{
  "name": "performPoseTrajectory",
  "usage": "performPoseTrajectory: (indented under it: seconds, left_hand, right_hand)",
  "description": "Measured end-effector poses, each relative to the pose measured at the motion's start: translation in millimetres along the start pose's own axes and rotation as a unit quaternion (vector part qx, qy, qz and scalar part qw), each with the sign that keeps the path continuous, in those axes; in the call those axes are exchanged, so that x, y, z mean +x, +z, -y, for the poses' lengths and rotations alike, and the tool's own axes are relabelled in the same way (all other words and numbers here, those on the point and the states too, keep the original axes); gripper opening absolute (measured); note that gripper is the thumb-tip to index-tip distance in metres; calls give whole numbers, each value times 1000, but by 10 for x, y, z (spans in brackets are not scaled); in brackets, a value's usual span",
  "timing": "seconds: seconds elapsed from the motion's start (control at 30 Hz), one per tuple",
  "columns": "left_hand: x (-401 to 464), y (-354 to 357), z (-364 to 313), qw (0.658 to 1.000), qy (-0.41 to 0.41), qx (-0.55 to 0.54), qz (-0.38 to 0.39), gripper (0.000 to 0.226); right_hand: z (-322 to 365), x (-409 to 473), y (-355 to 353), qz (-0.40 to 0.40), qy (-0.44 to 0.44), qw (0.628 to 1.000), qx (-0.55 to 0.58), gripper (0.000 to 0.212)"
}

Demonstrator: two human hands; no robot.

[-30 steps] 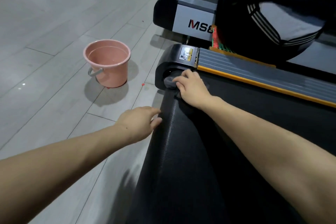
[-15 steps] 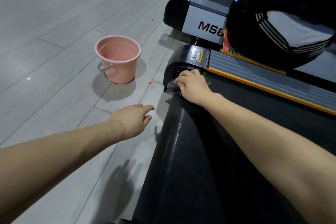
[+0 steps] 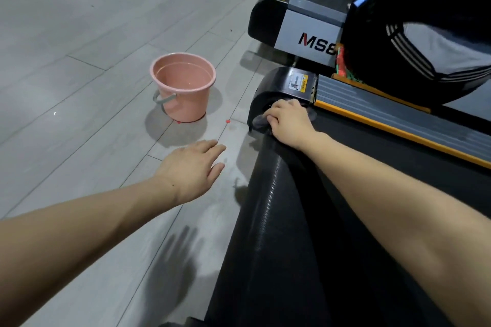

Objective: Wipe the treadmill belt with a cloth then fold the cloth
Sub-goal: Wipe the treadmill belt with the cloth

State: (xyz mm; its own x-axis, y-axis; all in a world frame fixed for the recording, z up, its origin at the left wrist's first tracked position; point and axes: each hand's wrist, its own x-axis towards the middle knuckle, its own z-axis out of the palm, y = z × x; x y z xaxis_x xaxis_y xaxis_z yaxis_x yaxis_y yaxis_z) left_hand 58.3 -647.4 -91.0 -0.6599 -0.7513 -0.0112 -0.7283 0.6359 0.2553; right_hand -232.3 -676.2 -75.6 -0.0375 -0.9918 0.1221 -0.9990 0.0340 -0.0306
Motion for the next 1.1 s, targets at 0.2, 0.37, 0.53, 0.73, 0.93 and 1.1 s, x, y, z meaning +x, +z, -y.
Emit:
performPoseTrajectory:
  seconds: [0.2,0.37,0.53,0.73,0.93,1.1]
  left_hand:
    - [-12,-92,165,999,39,32,-19,45]
    - [-133,-133,198,992,89,76,-47,41]
    - [-323,-154,286,985,123,116,-26,40]
    - [-466,-304,296,988,102,117,-22,40]
    - [-780,-442,124,986,88,142,17,39]
    - [-1097,-677,-78,984,76,155,36,39]
  right_hand:
    - [754,-1223,-93,33,-190,980,52,22]
    - [623,-916,-184,72,-236,969,-23,27]
    - [375,-427,-115,42,-54,997,-36,33]
    - [997,-1853,-222,36,-195,973,119,25]
    - [847,-1781,-283,40,-246,966,67,24]
    - [849,-1508,-263,32,-71,996,34,27]
